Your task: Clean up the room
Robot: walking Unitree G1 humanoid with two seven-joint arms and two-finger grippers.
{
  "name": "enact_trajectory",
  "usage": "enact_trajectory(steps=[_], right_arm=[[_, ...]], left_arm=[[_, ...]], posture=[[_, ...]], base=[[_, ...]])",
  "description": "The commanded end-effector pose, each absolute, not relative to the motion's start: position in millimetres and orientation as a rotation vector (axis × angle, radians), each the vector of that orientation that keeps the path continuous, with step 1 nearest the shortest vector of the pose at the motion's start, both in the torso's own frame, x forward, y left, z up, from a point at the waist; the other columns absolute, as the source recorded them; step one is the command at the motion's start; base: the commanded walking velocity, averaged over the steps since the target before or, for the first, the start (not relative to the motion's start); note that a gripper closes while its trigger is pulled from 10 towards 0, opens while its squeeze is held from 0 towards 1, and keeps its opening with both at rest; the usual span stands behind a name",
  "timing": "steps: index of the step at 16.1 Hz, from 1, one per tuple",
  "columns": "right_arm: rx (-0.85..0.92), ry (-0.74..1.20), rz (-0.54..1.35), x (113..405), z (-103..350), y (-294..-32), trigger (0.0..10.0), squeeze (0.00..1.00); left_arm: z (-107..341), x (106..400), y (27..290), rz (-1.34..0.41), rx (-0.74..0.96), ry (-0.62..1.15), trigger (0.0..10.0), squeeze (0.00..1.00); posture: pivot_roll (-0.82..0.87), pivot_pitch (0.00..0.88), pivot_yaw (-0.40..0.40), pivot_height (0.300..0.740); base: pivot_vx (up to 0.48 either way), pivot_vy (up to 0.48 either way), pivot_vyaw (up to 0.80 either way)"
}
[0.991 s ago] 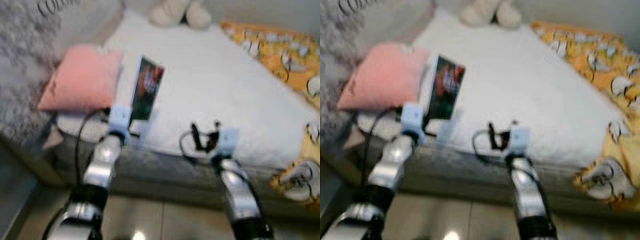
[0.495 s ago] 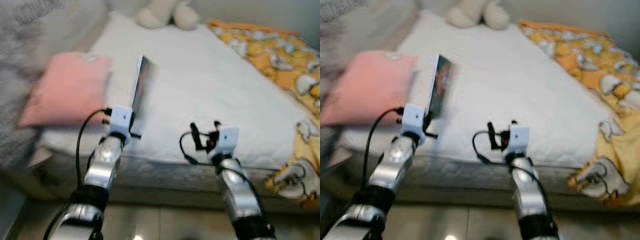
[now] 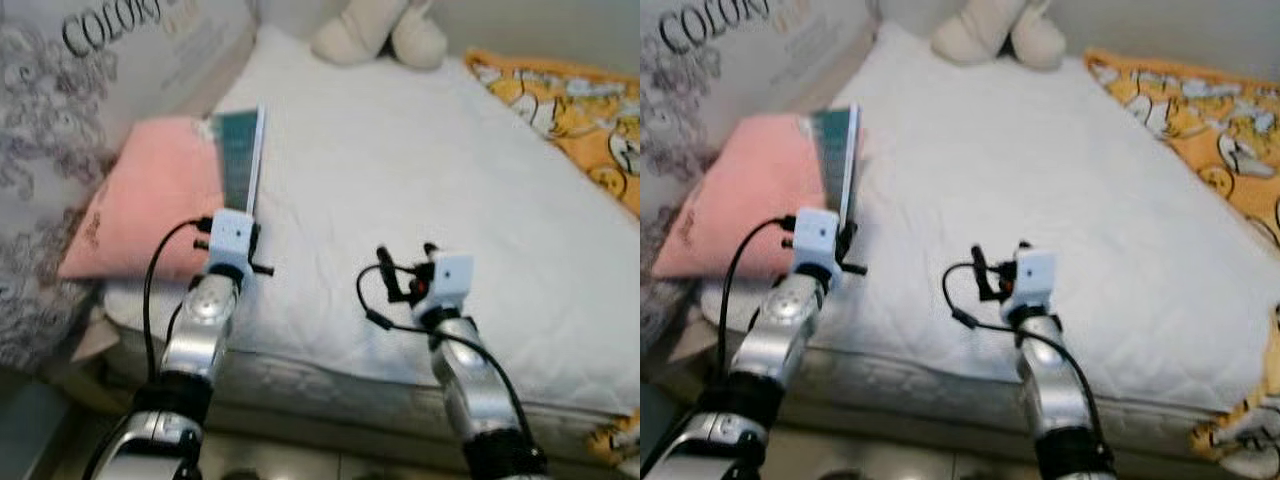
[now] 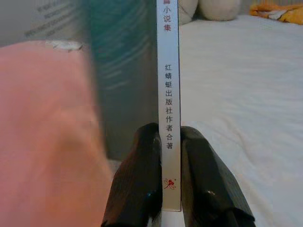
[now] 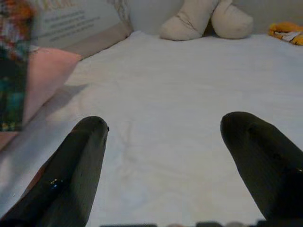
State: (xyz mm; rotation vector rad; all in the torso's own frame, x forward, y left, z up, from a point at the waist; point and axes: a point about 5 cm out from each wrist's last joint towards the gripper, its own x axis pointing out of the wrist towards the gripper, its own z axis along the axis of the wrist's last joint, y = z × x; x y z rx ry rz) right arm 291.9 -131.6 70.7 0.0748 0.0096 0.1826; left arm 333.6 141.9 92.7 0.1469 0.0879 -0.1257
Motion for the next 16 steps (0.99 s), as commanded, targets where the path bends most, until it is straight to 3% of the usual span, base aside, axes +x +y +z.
enact_trajectory(steps=[1,6,11,16], right_arm=[[0.075,0.018,0.160,290.8,69.6,-140.2,10.0,0.00],[0.076,0.027,0.168,288.8,67.9,-139.2,10.0,0.00],[0.075,0.043,0.183,283.5,65.6,-136.5,10.0,0.00],[0.079,0.027,0.172,272.9,71.1,-145.2,10.0,0.00]], left_arm=[[105.2,336.5,123.9,-0.188,0.147,0.028,0.0,0.00],[105.1,338.6,109.4,-0.289,0.137,0.063,0.0,0.00],[115.8,358.8,63.4,-0.563,0.037,0.169,0.0,0.00],[130.9,374.9,67.1,-0.623,-0.111,0.235,0.0,0.00]], posture=[[0.07,0.000,-0.057,0.740],[0.06,0.000,-0.055,0.740],[0.04,0.000,-0.063,0.740],[-0.01,0.000,-0.049,0.740]], base=[[0.461,0.000,0.00],[0.000,0.000,0.00],[0.000,0.000,0.00],[0.000,0.000,0.00]])
